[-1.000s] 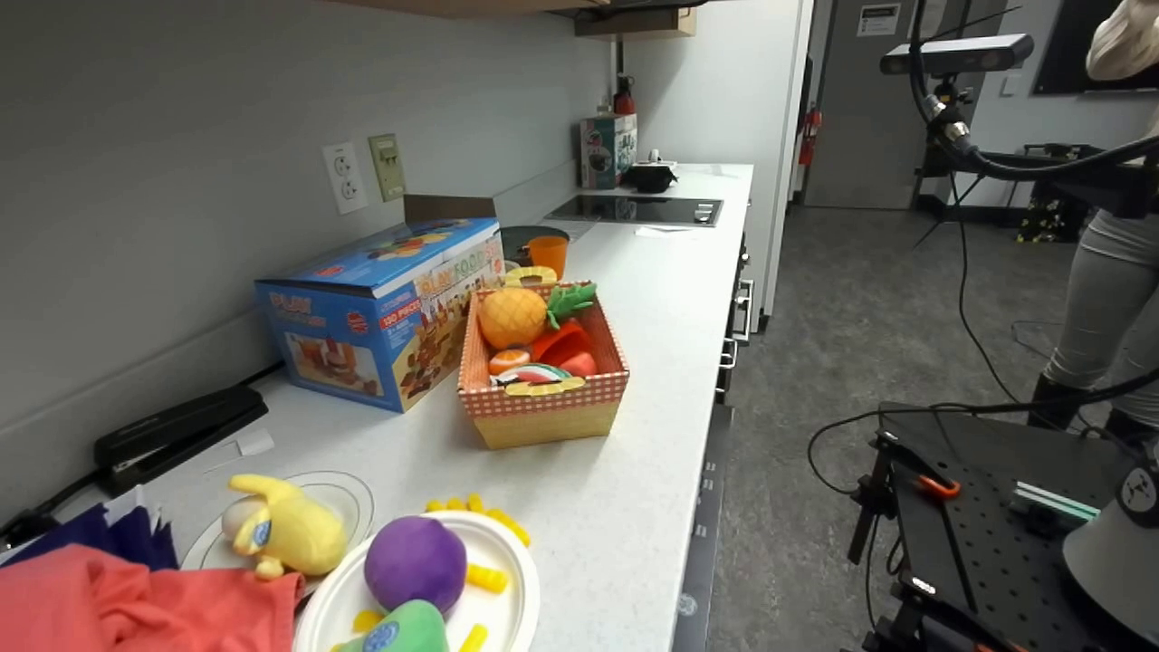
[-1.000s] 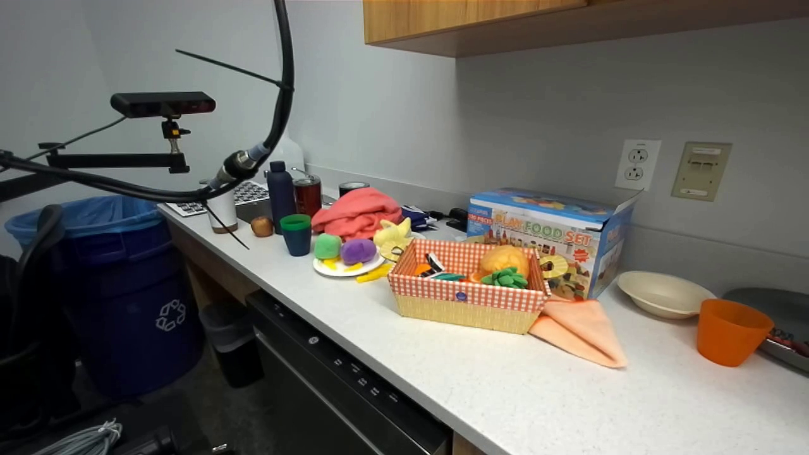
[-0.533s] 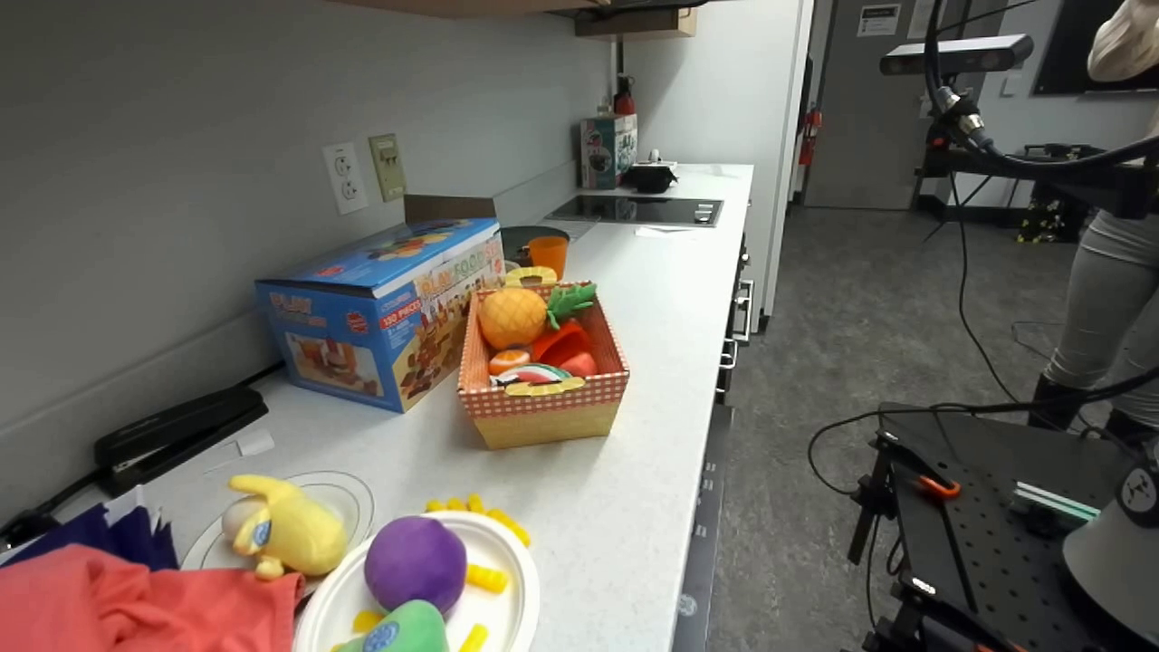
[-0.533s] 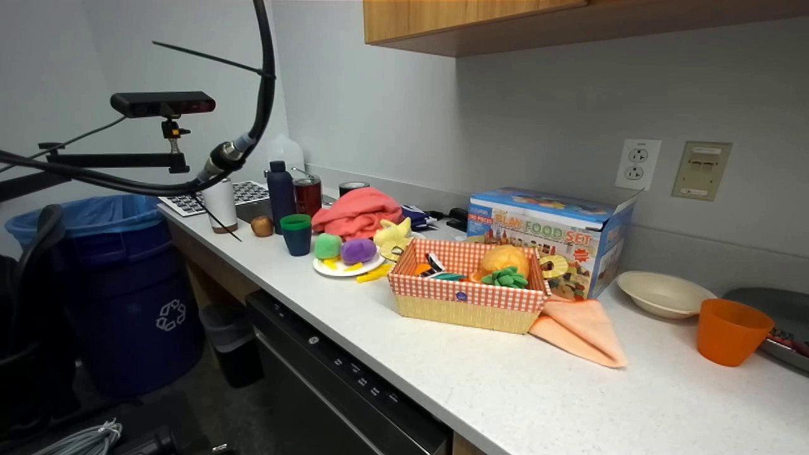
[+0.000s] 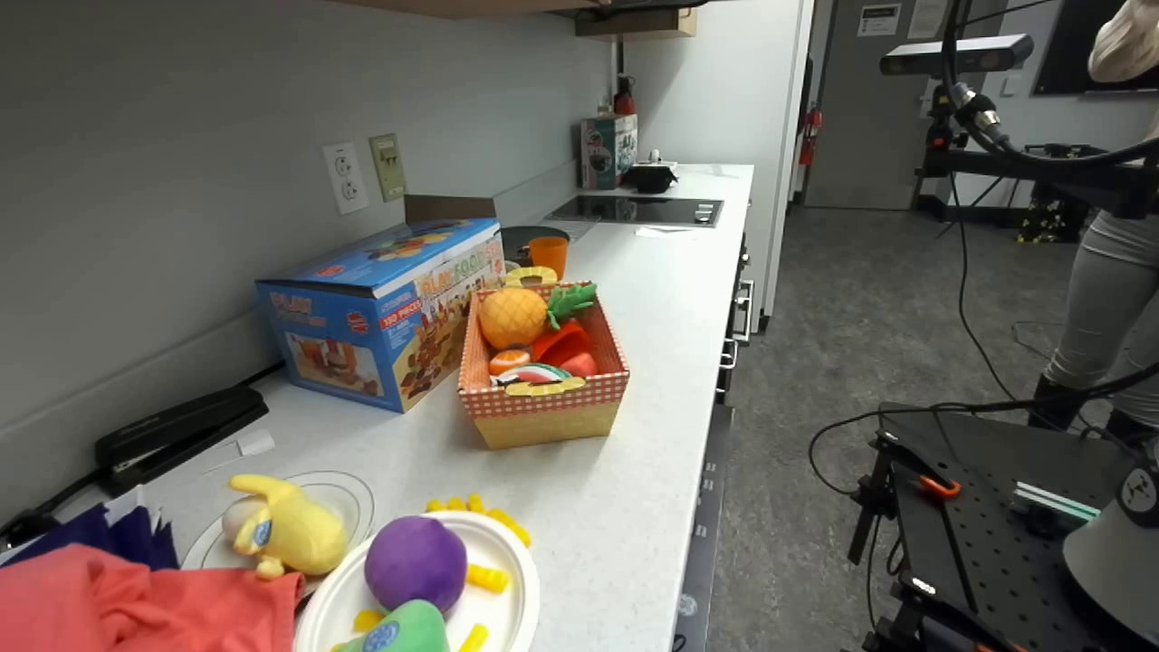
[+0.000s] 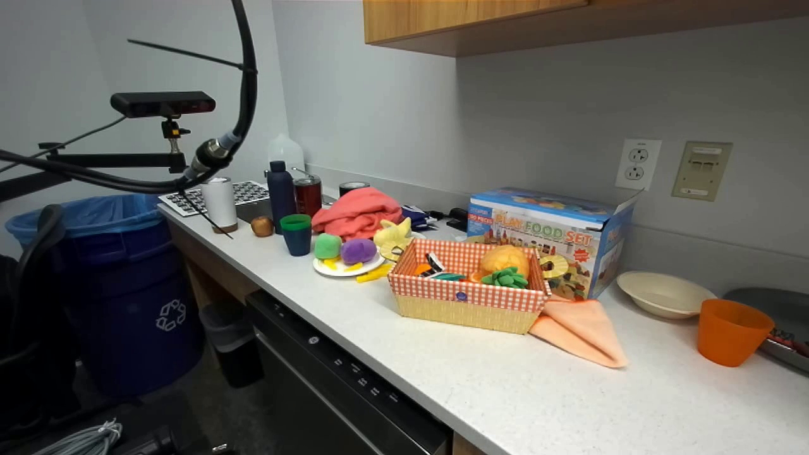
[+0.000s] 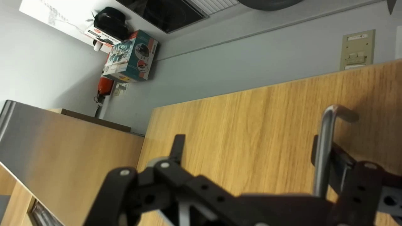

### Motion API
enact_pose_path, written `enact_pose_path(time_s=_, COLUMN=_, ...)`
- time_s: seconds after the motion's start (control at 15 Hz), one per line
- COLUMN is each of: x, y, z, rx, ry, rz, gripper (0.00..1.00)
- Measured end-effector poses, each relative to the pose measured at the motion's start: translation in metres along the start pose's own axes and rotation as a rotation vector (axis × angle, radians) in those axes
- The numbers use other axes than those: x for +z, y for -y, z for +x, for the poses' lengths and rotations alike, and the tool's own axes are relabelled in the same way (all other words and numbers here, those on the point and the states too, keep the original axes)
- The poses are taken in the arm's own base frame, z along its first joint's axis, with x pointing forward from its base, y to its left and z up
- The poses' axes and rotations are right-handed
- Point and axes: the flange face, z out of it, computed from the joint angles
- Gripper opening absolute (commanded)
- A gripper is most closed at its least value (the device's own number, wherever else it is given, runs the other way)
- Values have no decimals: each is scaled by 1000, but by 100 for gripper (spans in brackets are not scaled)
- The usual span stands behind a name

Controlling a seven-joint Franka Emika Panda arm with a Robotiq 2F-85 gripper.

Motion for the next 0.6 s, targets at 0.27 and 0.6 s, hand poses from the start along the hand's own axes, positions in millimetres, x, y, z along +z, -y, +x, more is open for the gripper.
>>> enact_pose_path(time_s=0.27, x=-3, y=-12, z=-3, rx=17, ry=17, rz=16, gripper=100)
enact_pose_path(time_s=0.6, x=-9, y=-28, z=-10, rx=61, ry=35, rz=33, gripper=100)
